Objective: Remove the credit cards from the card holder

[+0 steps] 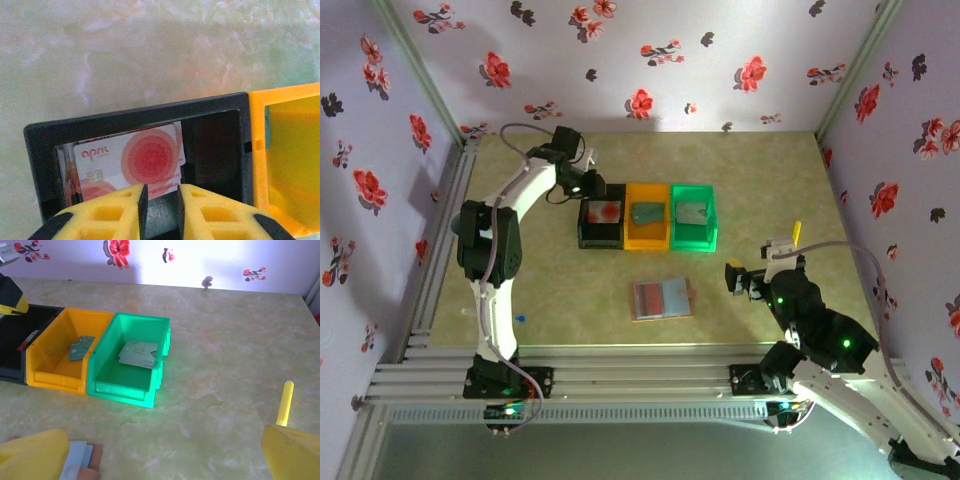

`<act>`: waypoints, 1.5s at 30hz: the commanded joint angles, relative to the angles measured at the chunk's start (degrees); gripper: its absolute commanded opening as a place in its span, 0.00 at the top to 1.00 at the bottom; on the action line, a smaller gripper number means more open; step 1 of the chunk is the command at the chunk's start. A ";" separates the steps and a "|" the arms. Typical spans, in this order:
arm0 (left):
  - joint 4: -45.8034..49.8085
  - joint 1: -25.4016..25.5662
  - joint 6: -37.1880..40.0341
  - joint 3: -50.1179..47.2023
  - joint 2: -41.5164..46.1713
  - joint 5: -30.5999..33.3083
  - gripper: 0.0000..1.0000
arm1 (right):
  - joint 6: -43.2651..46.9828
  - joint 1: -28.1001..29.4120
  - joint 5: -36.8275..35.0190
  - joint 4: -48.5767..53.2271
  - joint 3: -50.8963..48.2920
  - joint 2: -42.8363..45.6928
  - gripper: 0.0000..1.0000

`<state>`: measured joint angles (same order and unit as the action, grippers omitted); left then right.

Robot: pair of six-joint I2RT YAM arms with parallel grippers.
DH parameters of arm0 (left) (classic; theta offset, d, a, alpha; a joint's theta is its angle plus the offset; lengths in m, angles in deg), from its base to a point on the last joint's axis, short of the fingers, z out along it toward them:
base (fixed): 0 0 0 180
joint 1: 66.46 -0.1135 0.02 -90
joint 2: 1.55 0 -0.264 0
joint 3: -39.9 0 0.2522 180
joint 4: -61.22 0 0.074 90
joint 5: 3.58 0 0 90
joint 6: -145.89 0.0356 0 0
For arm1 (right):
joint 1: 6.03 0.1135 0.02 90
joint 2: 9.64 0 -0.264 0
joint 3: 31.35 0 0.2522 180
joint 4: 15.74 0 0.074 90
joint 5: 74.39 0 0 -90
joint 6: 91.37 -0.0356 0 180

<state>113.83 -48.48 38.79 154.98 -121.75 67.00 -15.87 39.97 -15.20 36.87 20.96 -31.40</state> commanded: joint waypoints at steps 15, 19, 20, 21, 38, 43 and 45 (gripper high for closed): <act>8.65 -0.68 2.84 12.44 7.60 0.25 0.00 | 1.11 -0.34 -0.34 -1.52 -0.40 -0.13 0.00; 5.89 -0.94 -0.83 9.34 14.52 0.57 0.00 | 0.93 -0.34 -0.21 -1.63 -0.40 -0.27 0.01; 4.77 -1.16 -2.64 8.09 16.30 -0.17 0.00 | 0.82 -0.38 -0.06 -1.74 -0.40 -0.26 0.01; 3.37 -1.16 -4.15 6.39 18.31 -1.49 0.00 | 0.80 -0.37 -0.14 -1.76 -0.40 -0.38 0.01; -9.42 -3.75 -10.16 -28.00 52.13 4.16 0.00 | 3.67 -0.18 2.52 -2.83 1.54 -4.38 0.01; -9.55 -4.36 -8.48 -34.90 60.00 6.16 0.00 | 3.22 3.63 -1.13 -1.88 2.21 -6.11 0.01; -9.14 -4.28 -7.37 -36.99 62.15 6.54 0.00 | 2.34 6.72 -4.97 -0.89 2.89 -8.25 0.01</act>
<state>106.74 -52.39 30.90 120.03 -62.28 71.46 -13.35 43.81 -15.24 35.54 21.55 -37.96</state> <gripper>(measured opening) 0.997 0.993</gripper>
